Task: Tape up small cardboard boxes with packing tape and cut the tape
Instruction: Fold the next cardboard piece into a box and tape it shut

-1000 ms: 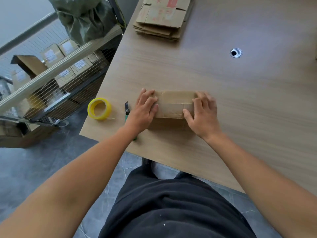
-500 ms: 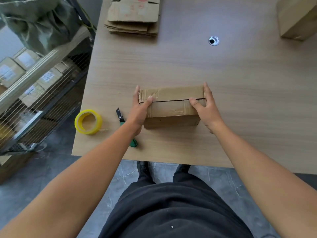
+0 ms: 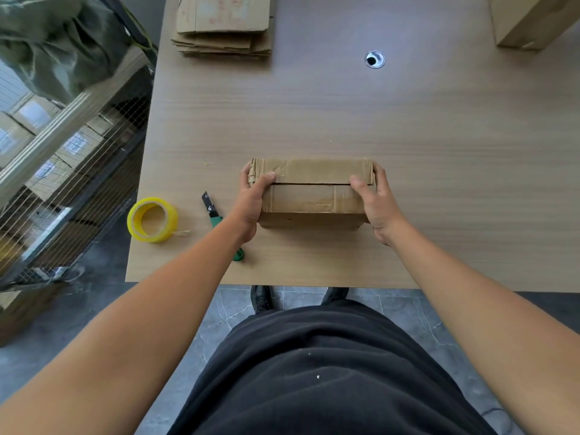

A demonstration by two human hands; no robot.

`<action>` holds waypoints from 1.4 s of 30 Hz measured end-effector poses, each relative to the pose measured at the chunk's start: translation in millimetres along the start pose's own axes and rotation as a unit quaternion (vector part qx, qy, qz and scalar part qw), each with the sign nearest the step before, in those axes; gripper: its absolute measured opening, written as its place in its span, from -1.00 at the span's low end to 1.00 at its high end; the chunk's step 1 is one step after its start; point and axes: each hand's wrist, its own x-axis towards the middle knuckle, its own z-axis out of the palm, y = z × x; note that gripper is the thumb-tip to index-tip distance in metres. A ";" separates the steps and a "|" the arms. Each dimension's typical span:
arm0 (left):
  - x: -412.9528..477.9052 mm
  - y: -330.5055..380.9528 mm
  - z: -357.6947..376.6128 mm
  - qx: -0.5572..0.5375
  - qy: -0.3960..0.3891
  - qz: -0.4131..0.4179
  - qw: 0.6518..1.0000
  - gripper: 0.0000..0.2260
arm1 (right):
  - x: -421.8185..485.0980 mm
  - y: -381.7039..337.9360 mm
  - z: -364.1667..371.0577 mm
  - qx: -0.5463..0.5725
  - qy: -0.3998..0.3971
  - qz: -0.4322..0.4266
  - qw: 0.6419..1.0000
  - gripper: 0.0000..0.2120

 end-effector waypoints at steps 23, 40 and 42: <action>9.9 -18.8 -0.8 0.332 0.039 0.130 0.934 -0.49 | 13.2 17.7 49.1 -0.651 -0.091 -0.223 0.720 -0.36; -27.8 -23.6 -253.5 0.678 0.101 0.176 0.706 -0.87 | 7.4 7.5 92.0 -0.686 -0.077 -0.132 0.711 -0.28; -31.6 -6.2 -235.5 0.637 0.097 0.224 0.731 -0.87 | 7.2 5.3 92.3 -0.682 -0.078 -0.130 0.716 -0.27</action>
